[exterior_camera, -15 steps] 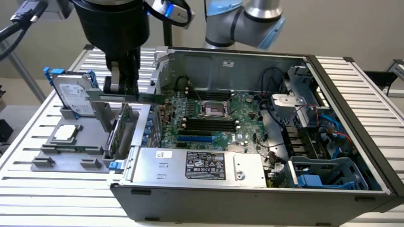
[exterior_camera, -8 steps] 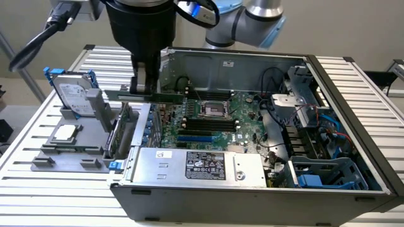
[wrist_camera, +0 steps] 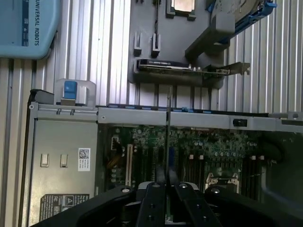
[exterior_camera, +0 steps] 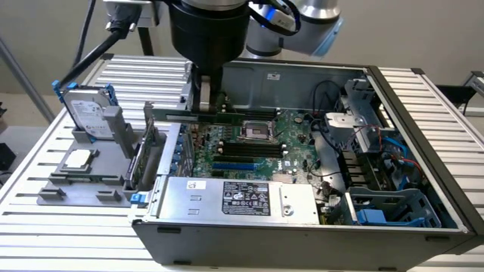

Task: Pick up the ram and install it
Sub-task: 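Pick up the ram and move it above insertion slot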

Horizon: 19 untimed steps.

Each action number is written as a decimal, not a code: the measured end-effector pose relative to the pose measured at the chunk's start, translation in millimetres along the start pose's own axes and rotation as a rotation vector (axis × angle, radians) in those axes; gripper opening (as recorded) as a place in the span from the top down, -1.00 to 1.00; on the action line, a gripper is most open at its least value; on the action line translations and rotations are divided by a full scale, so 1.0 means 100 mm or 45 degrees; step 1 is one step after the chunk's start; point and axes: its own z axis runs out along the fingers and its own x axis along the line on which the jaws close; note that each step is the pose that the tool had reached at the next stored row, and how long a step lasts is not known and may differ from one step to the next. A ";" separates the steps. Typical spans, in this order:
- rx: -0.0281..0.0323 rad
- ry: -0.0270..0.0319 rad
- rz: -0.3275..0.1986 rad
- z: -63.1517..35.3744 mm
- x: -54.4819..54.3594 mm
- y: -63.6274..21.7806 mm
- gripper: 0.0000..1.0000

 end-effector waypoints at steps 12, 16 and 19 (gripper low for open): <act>-0.0015 -0.0001 0.000 0.005 -0.08 -0.536 0.73; -0.0015 0.0022 0.001 0.045 -0.22 -0.638 0.73; -0.0016 0.0063 0.001 0.083 -0.34 -0.697 0.73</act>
